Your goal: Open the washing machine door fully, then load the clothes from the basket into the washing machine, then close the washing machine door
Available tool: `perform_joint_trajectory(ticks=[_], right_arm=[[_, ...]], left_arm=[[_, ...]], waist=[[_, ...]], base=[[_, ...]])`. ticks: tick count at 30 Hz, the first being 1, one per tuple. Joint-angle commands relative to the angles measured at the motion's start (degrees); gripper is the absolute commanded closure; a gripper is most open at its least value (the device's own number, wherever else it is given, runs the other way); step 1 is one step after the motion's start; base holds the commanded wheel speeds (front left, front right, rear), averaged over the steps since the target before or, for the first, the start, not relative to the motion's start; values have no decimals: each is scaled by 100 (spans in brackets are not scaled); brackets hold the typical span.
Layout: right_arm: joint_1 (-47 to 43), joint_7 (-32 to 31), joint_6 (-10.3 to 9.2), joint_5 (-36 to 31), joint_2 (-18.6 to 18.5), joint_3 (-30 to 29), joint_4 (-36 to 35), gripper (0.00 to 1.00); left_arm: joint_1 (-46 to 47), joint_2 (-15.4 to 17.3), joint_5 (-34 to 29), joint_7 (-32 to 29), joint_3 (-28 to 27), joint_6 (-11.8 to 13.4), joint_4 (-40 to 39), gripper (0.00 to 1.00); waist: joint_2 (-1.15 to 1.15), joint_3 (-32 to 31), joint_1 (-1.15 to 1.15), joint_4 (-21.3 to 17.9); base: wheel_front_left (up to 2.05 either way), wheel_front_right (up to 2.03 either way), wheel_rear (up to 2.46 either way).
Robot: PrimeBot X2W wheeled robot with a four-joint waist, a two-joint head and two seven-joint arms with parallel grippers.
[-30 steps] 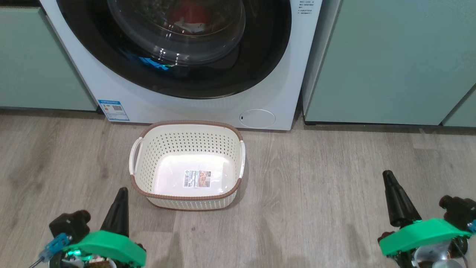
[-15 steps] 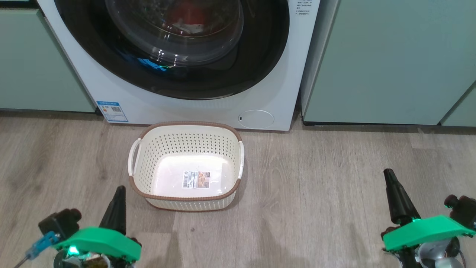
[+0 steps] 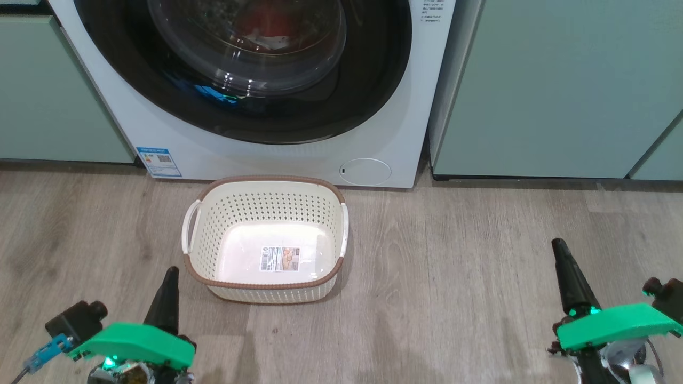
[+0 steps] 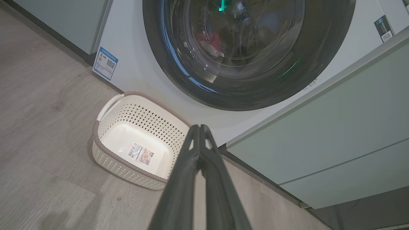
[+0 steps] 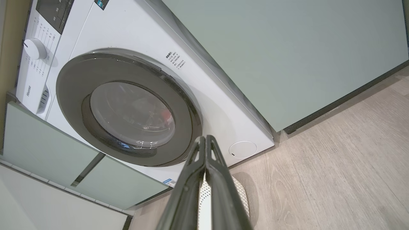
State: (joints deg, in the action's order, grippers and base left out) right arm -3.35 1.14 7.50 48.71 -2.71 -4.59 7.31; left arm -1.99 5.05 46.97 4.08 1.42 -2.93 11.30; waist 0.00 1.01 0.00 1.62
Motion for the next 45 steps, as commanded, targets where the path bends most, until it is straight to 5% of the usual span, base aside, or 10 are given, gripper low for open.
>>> perform_joint_trajectory(ticks=[1,45], right_arm=[[315,-31,0,215,-107,42,-147,100],[716,-419,-1,2953,-123,-8,373,100]], left_arm=[[343,13,197,-35,-171,-74,-151,100],[649,-135,2973,-693,-574,-320,124,100]], waist=[[0,-2,0,-4],[0,-54,0,-106]], base=[[0,0,0],[0,0,0]])
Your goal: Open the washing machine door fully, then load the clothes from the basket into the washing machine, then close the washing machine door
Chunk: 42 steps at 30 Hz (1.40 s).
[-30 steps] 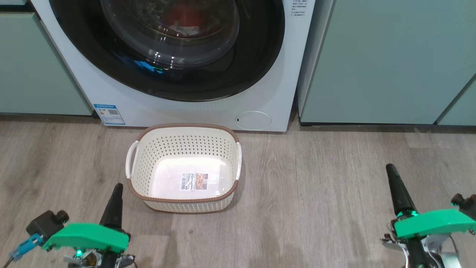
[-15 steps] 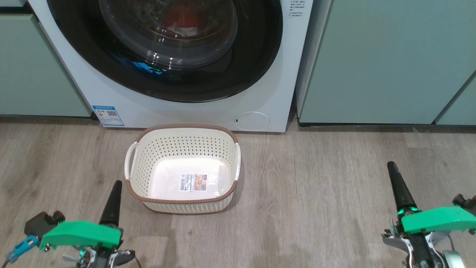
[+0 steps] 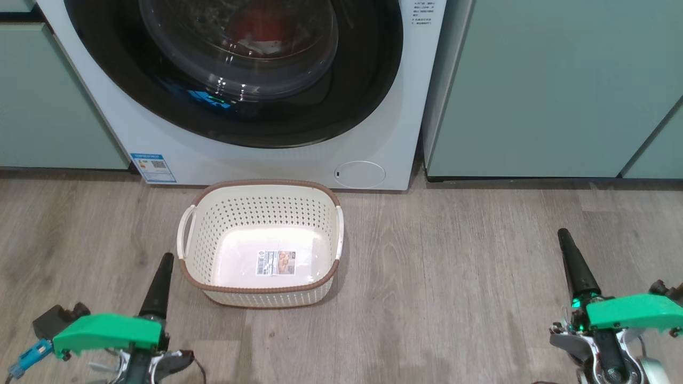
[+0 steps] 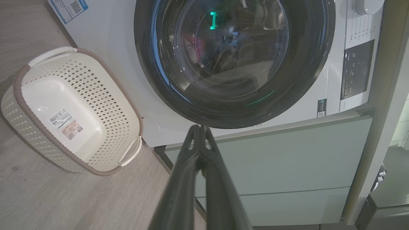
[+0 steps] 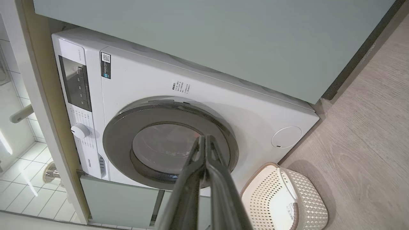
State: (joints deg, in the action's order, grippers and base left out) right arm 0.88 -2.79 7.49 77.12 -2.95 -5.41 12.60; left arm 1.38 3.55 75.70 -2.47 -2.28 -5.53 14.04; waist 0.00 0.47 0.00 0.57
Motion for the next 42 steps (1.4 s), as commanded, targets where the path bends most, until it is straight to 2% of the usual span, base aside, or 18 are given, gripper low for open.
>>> perform_joint_trajectory(ticks=[1,23,42], right_arm=[[303,-37,1,176,-98,73,-143,100],[509,-248,0,1562,-95,31,124,100],[521,-282,0,1596,-74,-1,137,100]], left_arm=[[319,11,164,-54,-213,-65,-143,100],[476,-64,1584,-390,-418,-190,-3,100],[482,-68,1645,-403,-426,-196,3,100]], waist=[[0,-2,0,-3],[0,-28,0,-55],[0,-30,0,-57]], base=[[0,0,0],[0,0,0],[0,0,0]])
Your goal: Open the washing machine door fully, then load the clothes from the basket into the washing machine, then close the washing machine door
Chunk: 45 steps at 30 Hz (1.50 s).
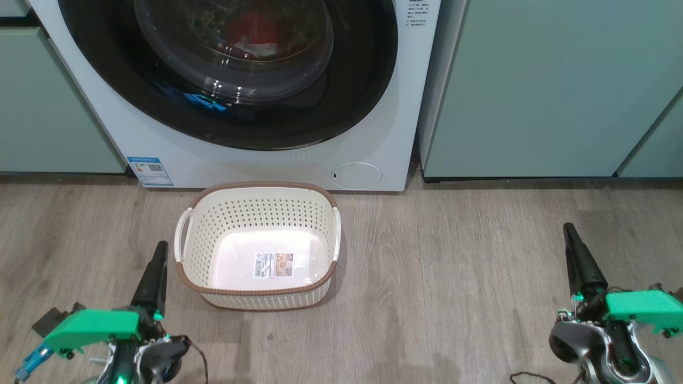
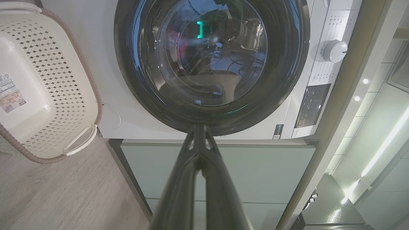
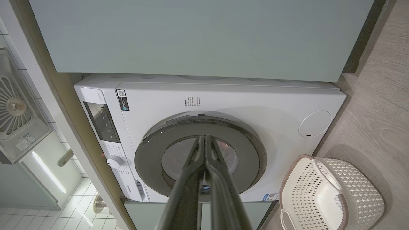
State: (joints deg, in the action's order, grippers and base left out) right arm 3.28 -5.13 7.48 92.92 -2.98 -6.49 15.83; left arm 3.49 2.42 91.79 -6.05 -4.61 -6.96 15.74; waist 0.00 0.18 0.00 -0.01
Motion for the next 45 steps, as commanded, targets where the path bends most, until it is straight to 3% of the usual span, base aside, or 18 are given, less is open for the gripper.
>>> perform_joint_trajectory(ticks=[1,45], right_arm=[[280,-49,1,15,-69,105,-186,100],[285,-90,1,-28,-33,54,-183,100]], left_arm=[[270,46,37,-45,-193,-53,-168,100],[270,45,38,-44,-192,-53,-169,100]], waist=[[0,0,0,0],[0,0,0,0]], base=[[0,0,0],[0,0,0]])
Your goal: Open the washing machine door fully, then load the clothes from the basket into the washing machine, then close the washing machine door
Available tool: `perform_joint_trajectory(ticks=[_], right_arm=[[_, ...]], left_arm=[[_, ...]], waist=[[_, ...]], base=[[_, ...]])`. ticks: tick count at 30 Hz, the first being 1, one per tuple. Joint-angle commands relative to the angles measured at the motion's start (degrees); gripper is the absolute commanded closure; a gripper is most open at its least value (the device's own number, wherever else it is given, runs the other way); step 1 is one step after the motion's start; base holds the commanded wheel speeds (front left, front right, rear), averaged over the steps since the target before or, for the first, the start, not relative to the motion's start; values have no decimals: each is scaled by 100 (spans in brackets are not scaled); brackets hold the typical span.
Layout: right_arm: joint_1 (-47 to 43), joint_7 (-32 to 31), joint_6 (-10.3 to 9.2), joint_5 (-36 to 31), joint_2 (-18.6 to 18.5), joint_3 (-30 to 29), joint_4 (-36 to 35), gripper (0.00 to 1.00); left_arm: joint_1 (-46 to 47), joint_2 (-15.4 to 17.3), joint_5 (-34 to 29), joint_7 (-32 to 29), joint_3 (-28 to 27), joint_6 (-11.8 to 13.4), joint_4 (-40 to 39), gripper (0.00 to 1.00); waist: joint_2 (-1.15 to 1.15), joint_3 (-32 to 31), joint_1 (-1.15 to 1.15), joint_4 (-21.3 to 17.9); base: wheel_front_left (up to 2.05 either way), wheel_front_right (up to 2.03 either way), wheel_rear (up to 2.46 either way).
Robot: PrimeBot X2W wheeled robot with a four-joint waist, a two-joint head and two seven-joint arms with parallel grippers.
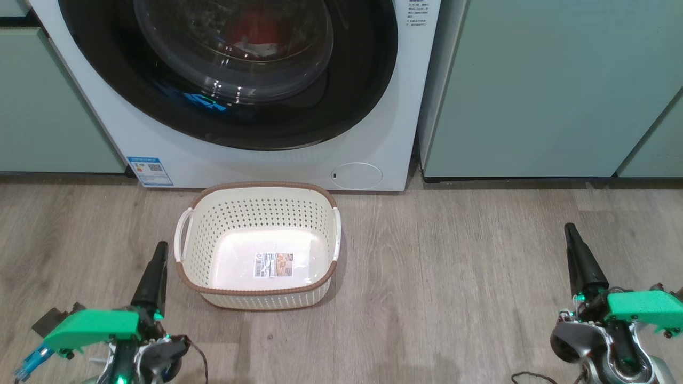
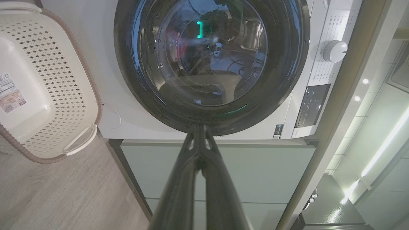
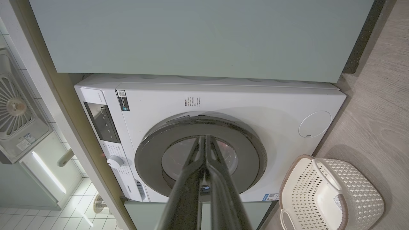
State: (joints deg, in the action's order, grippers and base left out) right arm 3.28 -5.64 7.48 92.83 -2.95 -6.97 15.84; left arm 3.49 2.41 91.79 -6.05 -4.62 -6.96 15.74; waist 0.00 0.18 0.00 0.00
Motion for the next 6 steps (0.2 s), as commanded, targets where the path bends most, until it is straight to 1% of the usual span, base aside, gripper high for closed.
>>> perform_joint_trajectory(ticks=[1,6], right_arm=[[285,-39,1,-20,-36,102,-184,100],[285,-43,1,-23,-33,97,-184,100]], left_arm=[[270,47,38,-44,-190,-53,-169,100],[270,47,38,-44,-190,-53,-169,100]], waist=[[0,0,0,0],[0,0,0,0]], base=[[0,0,0],[0,0,0]])
